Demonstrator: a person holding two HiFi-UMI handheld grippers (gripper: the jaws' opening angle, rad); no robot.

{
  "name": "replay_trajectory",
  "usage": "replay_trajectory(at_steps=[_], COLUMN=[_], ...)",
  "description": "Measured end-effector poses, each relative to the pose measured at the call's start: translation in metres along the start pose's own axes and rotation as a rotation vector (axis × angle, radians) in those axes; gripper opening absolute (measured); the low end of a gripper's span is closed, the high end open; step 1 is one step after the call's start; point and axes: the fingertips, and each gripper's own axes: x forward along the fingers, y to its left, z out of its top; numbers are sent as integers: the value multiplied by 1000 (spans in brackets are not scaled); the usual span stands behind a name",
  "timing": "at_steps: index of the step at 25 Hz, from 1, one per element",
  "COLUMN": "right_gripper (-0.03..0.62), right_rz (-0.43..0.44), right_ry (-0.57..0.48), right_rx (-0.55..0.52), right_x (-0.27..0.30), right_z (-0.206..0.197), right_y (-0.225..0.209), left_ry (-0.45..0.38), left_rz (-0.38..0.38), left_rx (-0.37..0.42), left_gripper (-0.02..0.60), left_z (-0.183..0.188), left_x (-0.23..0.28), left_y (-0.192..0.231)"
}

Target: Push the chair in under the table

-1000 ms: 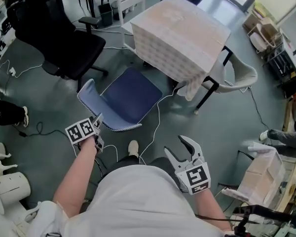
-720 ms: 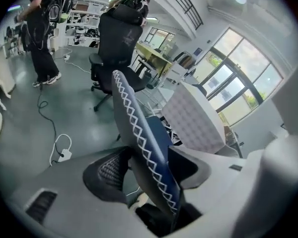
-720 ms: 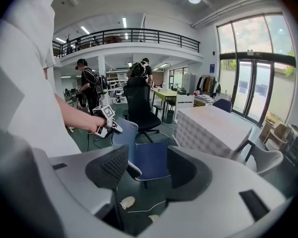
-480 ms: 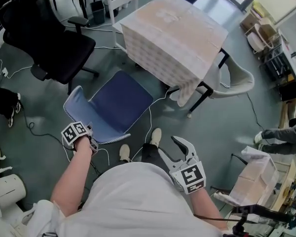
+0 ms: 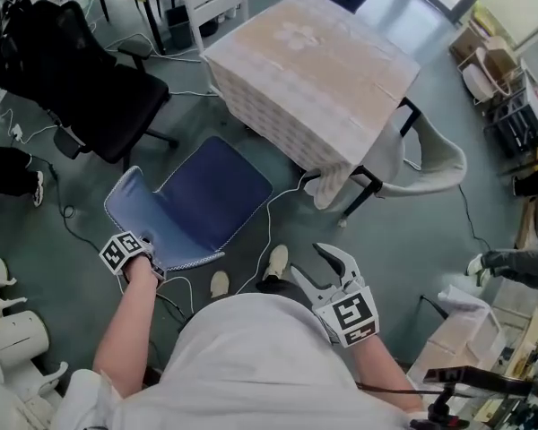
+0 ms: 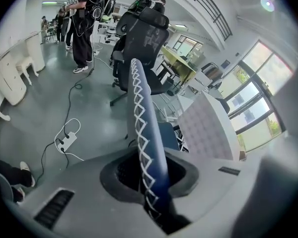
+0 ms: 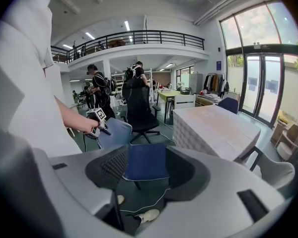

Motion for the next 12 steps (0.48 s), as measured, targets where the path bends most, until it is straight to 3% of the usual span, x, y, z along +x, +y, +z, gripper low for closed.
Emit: replay_trajectory(at_steps=[5,12], right_gripper=[242,242], right_rz=[26,42], right_ry=[0,1], right_rx=[0,-11], right_x=[2,1], right_z=[-2,-2], right_y=[-36,-73], left_ry=[4,-1], left_rz=[-23,-36], left_rx=[44,36], left_gripper=[69,69], left_z=[-7,-2], left_x=[15,36], left_y=[-41,-88])
